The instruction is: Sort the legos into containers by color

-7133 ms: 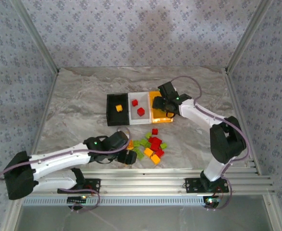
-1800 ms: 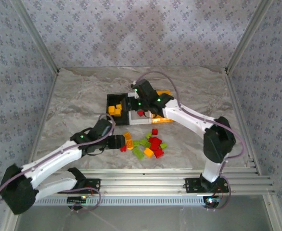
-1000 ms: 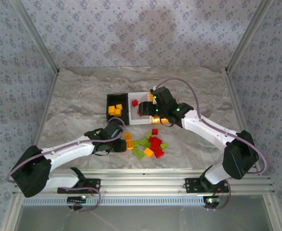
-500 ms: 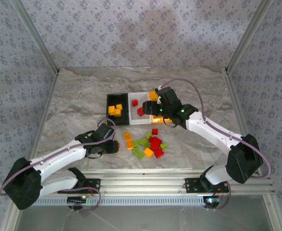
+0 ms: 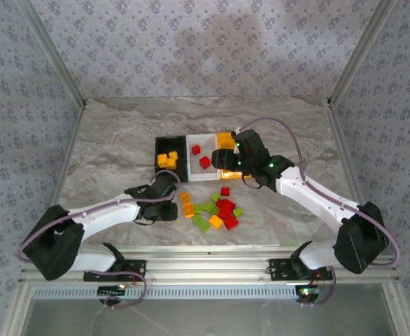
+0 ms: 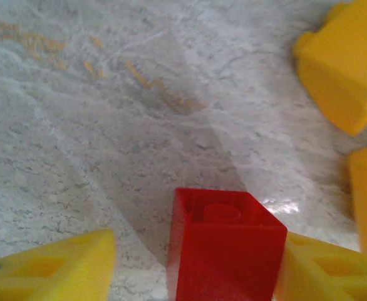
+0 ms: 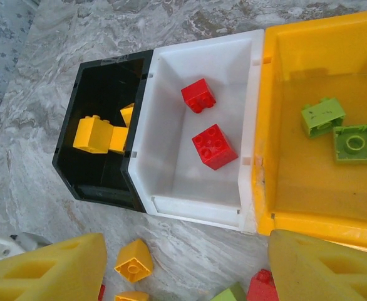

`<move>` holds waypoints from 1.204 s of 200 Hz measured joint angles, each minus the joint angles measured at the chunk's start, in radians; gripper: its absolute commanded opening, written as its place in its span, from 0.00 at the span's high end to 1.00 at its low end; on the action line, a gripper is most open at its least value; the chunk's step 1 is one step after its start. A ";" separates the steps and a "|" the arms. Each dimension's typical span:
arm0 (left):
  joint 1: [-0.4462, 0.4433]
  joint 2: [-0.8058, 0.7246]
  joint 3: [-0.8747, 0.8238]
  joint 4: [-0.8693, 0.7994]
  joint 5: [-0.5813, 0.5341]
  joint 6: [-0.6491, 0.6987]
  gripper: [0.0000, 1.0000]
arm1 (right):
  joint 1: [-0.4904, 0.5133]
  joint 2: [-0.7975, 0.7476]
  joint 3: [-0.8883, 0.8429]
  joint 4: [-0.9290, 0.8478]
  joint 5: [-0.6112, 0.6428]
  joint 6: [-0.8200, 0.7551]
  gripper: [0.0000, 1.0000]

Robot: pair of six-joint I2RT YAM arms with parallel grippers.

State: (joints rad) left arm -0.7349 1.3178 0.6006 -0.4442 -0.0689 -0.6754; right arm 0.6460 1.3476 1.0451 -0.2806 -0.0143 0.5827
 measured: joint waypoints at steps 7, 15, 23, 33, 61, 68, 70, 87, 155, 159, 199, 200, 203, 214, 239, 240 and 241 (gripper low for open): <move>0.000 0.002 0.000 0.003 0.000 0.002 0.57 | -0.004 -0.011 -0.005 -0.001 0.000 0.002 0.29; 0.000 0.002 0.000 0.005 0.002 0.005 0.60 | -0.008 -0.023 -0.009 0.000 0.000 0.004 0.29; 0.000 0.000 0.000 0.007 0.002 0.007 0.63 | -0.011 -0.034 -0.014 0.000 0.000 0.005 0.29; 0.000 -0.006 0.000 0.005 0.001 0.004 0.64 | -0.014 -0.048 -0.019 0.000 0.001 0.005 0.29; -0.001 -0.055 0.037 -0.033 0.008 0.002 0.65 | -0.016 -0.085 -0.048 0.001 0.001 0.013 0.29; -0.001 -0.062 0.069 -0.048 0.009 0.003 0.65 | -0.016 -0.094 -0.060 0.001 0.002 0.015 0.29; -0.001 -0.063 0.080 -0.054 0.010 0.004 0.65 | -0.016 -0.097 -0.063 0.001 0.002 0.016 0.29; -0.001 -0.048 0.207 -0.061 0.016 0.011 0.65 | -0.016 -0.114 -0.092 0.000 0.004 0.022 0.29; 0.023 0.393 0.755 -0.008 0.042 0.092 0.68 | -0.016 -0.185 -0.234 -0.053 0.027 0.073 0.29; 0.026 0.420 0.773 -0.008 0.043 0.093 0.67 | -0.016 -0.192 -0.240 -0.056 0.028 0.076 0.29; 0.044 0.599 0.896 -0.038 0.045 0.107 0.49 | -0.016 -0.280 -0.335 -0.090 0.037 0.106 0.29; 0.044 0.602 0.899 -0.039 0.046 0.110 0.48 | -0.016 -0.282 -0.338 -0.091 0.037 0.107 0.29; 0.045 0.607 0.904 -0.040 0.046 0.117 0.46 | -0.016 -0.288 -0.345 -0.093 0.037 0.110 0.29; 0.046 0.622 0.921 -0.045 0.048 0.114 0.39 | -0.015 -0.305 -0.372 -0.098 0.030 0.117 0.28; 0.047 0.624 0.948 -0.055 0.058 0.110 0.25 | 0.001 -0.322 -0.422 -0.105 0.011 0.136 0.28; 0.047 0.624 0.949 -0.055 0.058 0.110 0.25 | 0.003 -0.322 -0.425 -0.105 0.010 0.136 0.28; 0.047 0.624 0.950 -0.055 0.058 0.111 0.24 | 0.003 -0.322 -0.426 -0.105 0.009 0.136 0.28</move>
State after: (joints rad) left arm -0.6876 1.9419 1.5509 -0.4992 -0.0105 -0.5640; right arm 0.6491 1.0260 0.6193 -0.3859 -0.0051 0.7189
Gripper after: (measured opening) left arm 0.718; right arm 0.719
